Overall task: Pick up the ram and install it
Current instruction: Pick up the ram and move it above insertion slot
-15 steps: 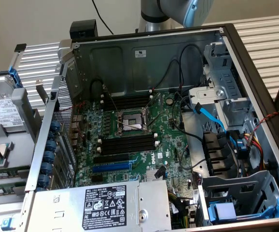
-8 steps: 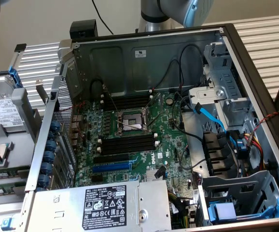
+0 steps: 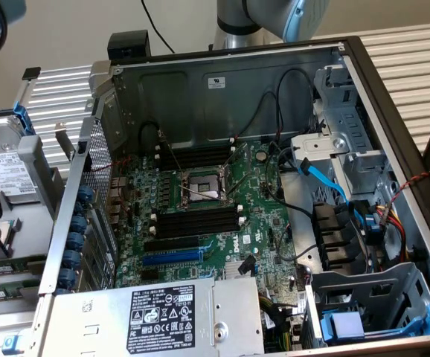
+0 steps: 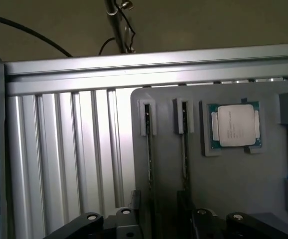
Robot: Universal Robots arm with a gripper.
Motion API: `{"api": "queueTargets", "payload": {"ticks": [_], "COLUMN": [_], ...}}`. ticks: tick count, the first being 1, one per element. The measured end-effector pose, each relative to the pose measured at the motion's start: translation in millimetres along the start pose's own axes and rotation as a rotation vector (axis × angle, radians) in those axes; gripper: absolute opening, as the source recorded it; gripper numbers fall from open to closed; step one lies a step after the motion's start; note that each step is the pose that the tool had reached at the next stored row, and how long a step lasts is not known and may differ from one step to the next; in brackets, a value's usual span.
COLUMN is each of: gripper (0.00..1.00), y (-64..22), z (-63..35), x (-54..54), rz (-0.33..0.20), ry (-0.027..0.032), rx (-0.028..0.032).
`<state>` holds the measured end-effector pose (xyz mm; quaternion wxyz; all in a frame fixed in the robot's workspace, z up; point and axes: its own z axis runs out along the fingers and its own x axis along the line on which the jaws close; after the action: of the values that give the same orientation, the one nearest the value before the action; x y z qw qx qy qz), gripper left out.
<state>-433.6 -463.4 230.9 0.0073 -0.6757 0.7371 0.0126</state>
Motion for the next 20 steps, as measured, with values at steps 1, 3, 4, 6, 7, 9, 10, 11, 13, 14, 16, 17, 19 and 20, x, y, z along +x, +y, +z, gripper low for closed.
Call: {"api": "queueTargets", "payload": {"ticks": [1,3,4,6,7,9,10,11,13,14,16,17,19,20], "gripper": [0.42,0.42,0.42,0.42,0.42,0.42,0.42,0.42,0.42,0.42,0.42,0.42,0.42,0.42], "y": [0.0,0.0,0.0,-0.1,-0.1,0.0,-0.1,-0.1,-0.1,-0.1,-0.2,-0.2,-0.3,-0.2], "z": [1.2,4.3,5.7,9.3,11.0,13.8,15.1,16.5,19.8,21.3,24.6,26.2,28.9,29.5], "x": [0.0,0.1,0.1,0.2,0.3,0.4,0.5,0.5,0.7,0.8,0.9,0.9,1.0,1.0], "rz": [0.000,0.000,-0.001,-0.003,-0.009,-0.025,-0.032,-0.037,-0.041,-0.042,-0.042,-0.042,-0.042,-0.042], "ry": [-0.0002,-0.0005,-0.0006,-0.0007,-0.0004,-0.0005,-0.0005,-0.0005,-0.0004,-0.0005,-0.0005,-0.0006,-0.0005,-0.0005], "rx": [0.0023,0.0055,0.0070,0.0080,0.0079,0.0077,0.0080,0.0081,0.0086,0.0091,0.0098,0.0099,0.0099,0.0100]}}
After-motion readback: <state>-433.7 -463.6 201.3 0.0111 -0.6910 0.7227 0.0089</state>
